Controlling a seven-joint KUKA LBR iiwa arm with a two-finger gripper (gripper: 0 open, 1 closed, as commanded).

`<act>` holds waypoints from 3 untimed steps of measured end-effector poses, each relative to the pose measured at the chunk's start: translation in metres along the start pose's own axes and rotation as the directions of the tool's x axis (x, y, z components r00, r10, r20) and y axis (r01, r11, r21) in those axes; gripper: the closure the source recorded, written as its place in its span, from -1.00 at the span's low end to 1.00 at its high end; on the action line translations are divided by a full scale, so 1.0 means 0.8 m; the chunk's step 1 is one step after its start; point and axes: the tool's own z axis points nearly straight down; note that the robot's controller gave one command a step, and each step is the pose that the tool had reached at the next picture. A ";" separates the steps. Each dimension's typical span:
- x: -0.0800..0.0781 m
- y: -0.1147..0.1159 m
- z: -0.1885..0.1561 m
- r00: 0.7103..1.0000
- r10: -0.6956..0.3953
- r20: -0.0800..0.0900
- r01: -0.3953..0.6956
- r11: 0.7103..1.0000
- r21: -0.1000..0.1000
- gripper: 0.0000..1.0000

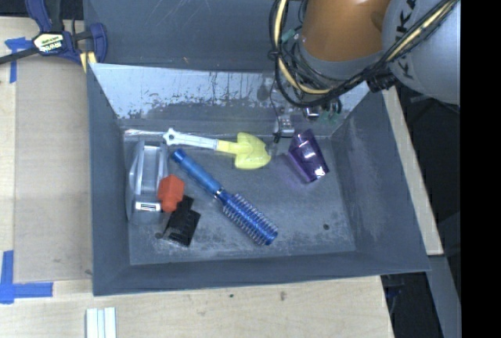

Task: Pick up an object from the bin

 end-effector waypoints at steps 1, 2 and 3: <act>-0.001 0.000 -0.007 1.000 0.001 0.008 -0.001 1.000 0.000 -1.00; 0.026 0.011 0.053 0.997 -0.082 0.008 0.082 0.997 0.000 -1.00; 0.037 0.008 0.081 0.999 -0.035 0.004 0.035 0.999 -0.001 -1.00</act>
Offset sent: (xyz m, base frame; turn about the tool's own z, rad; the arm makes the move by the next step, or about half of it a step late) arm -0.0338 0.0146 -0.0676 -0.1256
